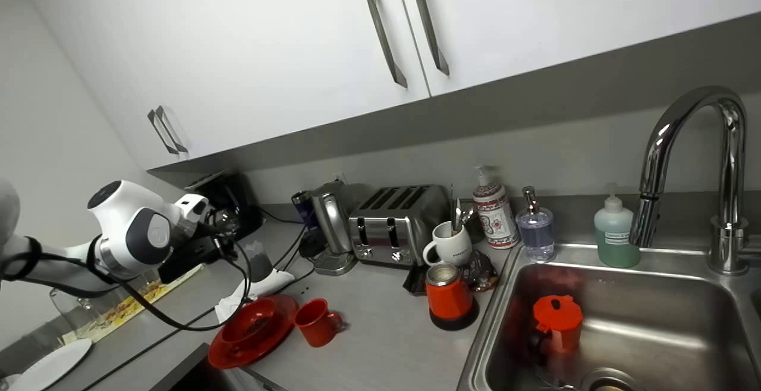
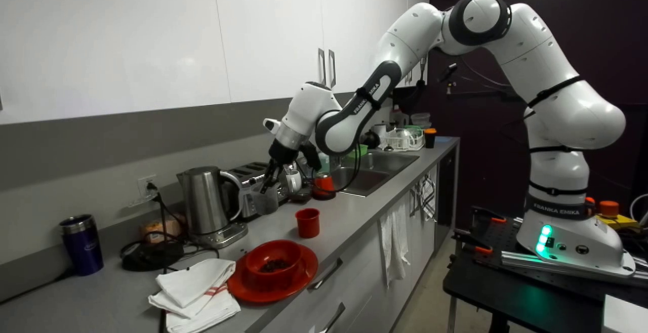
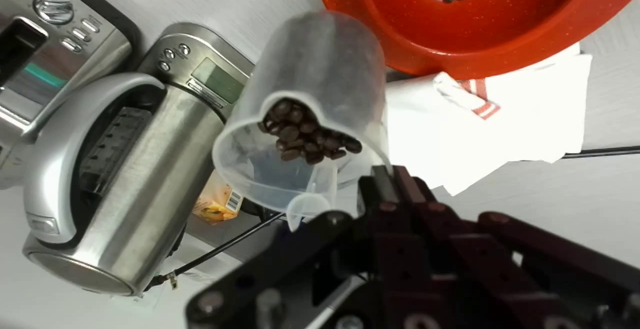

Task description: Pick up the jar and pour some of its contents in the bowl

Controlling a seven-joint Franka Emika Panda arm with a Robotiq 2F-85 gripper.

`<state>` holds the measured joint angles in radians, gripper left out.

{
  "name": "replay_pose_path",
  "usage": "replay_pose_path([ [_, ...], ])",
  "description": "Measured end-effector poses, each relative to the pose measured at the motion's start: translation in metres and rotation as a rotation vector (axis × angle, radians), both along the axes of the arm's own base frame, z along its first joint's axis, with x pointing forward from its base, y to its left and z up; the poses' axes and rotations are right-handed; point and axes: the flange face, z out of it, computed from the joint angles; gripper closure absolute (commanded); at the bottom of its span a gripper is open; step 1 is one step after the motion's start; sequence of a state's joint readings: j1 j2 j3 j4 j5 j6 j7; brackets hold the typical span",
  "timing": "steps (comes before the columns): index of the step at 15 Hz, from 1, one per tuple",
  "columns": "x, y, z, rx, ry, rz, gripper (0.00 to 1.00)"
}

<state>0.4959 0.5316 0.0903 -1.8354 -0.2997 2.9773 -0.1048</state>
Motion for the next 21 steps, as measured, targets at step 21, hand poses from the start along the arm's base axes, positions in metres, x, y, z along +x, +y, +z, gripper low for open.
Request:
replay_pose_path([
  [21,-0.07,0.054,-0.026,0.077,0.029,0.042,0.97],
])
